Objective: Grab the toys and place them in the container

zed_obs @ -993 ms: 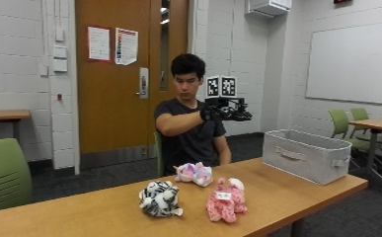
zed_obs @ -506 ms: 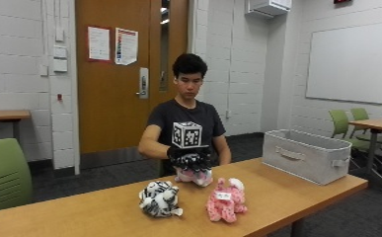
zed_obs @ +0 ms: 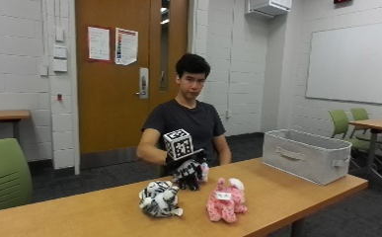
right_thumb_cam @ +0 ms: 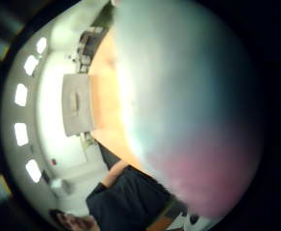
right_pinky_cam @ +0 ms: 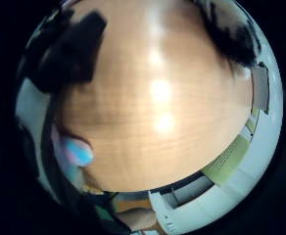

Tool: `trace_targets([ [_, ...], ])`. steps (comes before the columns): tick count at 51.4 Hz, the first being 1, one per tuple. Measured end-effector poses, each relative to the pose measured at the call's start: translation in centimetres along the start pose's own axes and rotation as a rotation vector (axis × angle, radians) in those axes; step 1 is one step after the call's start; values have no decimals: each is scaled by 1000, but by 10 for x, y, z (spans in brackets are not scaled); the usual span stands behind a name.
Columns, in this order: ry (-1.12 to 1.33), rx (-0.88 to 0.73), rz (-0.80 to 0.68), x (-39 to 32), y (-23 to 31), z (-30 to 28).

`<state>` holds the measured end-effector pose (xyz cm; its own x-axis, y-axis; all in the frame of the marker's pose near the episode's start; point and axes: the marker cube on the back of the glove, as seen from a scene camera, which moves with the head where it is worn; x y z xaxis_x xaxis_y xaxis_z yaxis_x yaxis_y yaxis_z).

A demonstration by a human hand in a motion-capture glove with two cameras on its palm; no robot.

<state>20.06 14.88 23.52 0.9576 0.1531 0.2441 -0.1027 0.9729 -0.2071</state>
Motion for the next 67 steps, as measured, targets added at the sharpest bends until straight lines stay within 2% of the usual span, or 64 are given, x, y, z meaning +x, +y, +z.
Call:
trace_targets([
  [6, 64, 70, 72, -1, -10, -28],
  [15, 135, 88, 114, -22, -35, -88],
  [20, 149, 120, 84, -69, -42, -138],
  [28, 197, 259, 38, -155, -63, -205],
  [36, 216, 315, -25, -248, -74, -245],
  [51, 194, 290, -162, -425, -74, -245],
  [64, 212, 265, -333, -544, -65, -198],
  [67, 207, 246, -320, -573, -57, -182],
])
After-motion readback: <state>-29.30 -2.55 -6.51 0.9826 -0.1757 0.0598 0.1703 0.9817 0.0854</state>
